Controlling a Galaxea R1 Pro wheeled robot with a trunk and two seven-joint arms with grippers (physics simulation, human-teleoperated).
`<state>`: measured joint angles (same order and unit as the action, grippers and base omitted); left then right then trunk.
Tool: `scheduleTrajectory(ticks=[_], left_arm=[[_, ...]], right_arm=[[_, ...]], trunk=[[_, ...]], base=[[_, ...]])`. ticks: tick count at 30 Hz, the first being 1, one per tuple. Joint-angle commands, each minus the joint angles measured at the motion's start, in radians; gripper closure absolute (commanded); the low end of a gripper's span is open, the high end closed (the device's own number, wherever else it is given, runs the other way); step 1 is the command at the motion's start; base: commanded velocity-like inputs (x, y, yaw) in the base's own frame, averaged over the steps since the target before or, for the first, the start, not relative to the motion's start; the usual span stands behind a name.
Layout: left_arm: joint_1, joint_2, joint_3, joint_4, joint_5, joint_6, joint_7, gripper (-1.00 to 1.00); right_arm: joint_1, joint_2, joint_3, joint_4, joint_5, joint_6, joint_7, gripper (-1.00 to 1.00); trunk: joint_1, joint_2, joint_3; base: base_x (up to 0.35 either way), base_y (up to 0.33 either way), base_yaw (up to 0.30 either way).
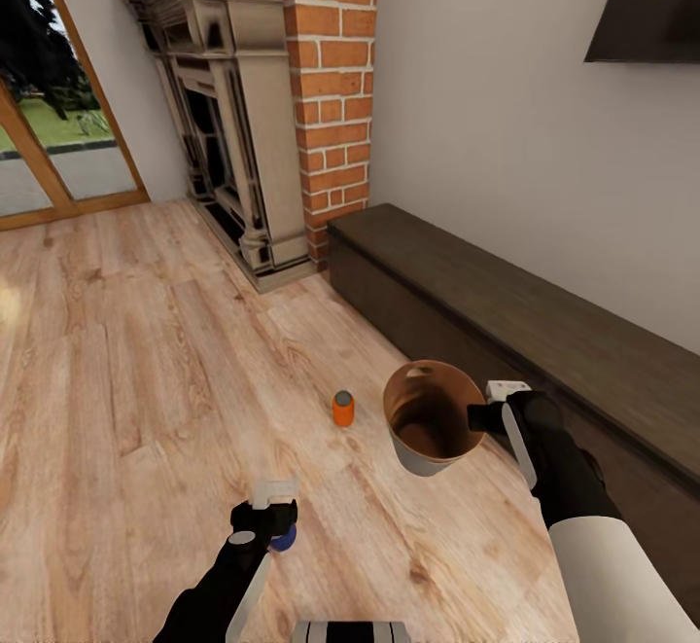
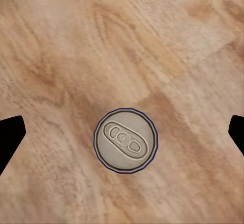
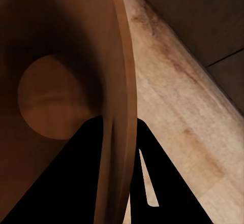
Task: Put the three can of soda from the living room inside the tash can in the kitchen.
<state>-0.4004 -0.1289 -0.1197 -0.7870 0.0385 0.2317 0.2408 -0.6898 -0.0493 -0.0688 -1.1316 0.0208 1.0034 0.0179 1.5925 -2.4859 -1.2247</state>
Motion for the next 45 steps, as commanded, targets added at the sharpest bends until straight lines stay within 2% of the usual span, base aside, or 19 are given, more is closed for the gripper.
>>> scheduleTrajectory(ticks=[1,14,22,39,41,45], left_arm=[[0.000,0.000,0.000,0.000,0.000,0.000,0.000,-1.00],[0.000,0.000,0.000,0.001,0.000,0.000,0.000,-1.00],[0.000,0.000,0.001,0.002,0.000,0.000,0.000,-1.00],[0.000,0.000,0.001,0.002,0.000,0.000,0.000,-1.00],[0.000,0.000,0.001,0.002,0.000,0.000,0.000,-1.00],[0.000,0.000,0.001,0.002,0.000,0.000,0.000,-1.00]], right_arm=[[0.000,0.000,0.000,0.000,-0.015,0.000,0.004,1.00],[-0.001,0.000,0.002,0.000,-0.015,0.000,0.004,1.00],[-0.001,0.001,0.003,0.000,-0.015,0.000,0.004,1.00],[-0.001,0.002,0.004,0.000,-0.015,0.000,0.004,1.00],[-0.001,0.002,0.004,0.000,-0.015,0.000,0.004,1.00],[-0.001,0.002,0.004,0.000,-0.015,0.000,0.004,1.00]], trunk=[[0.000,0.000,-0.002],[0.000,0.000,-0.020],[0.000,0.000,-0.021],[0.000,0.000,-0.022],[0.008,-0.014,-0.028],[0.009,-0.015,-0.043]], base=[[0.000,0.000,0.000],[0.039,0.000,0.000],[0.185,0.000,0.000],[0.010,0.000,0.000],[0.000,0.000,0.000],[0.000,0.000,0.000]])
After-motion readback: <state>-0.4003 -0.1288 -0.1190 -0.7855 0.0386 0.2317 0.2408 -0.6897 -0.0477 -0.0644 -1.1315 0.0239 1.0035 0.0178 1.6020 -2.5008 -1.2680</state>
